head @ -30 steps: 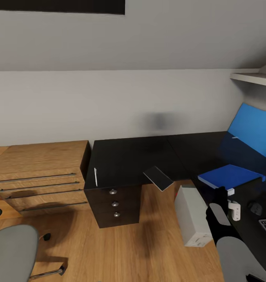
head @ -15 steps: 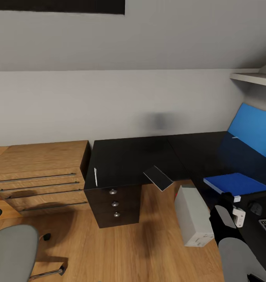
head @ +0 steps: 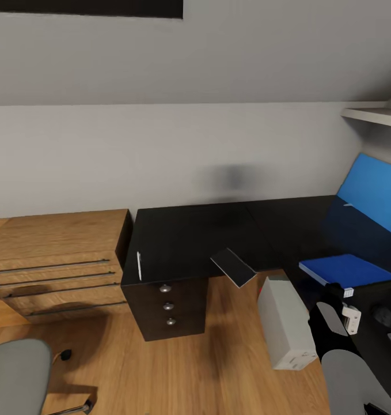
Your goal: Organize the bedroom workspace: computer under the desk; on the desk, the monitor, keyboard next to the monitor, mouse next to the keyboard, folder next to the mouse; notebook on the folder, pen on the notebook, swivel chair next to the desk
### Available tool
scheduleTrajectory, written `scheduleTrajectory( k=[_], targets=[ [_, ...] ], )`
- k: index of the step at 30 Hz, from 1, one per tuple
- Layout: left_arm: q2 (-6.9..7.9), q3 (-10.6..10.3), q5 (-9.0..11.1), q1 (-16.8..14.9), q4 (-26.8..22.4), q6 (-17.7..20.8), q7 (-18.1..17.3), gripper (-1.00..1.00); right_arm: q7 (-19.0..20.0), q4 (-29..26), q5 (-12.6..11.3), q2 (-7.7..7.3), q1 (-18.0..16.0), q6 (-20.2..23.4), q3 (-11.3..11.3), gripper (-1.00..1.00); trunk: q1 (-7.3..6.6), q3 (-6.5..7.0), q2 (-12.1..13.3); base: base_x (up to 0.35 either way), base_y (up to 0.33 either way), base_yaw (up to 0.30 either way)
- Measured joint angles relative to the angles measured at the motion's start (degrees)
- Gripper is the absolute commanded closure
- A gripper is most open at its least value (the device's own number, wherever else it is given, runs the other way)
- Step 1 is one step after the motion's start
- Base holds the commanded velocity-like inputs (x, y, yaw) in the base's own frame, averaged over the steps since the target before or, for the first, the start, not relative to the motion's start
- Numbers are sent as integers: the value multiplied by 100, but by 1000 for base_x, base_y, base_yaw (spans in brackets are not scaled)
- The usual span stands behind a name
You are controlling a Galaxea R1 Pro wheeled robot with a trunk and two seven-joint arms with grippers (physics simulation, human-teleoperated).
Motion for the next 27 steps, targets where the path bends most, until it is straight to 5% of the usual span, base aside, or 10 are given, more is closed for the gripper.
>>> scheduleTrajectory(
  k=[27],
  targets=[
    [-4, -43, 0, 0, 0, 8, 1, -100, -23, 8, 2, -117, 0, 8, 0, 100, 0, 0, 0, 87, -46, 0]
  ],
)
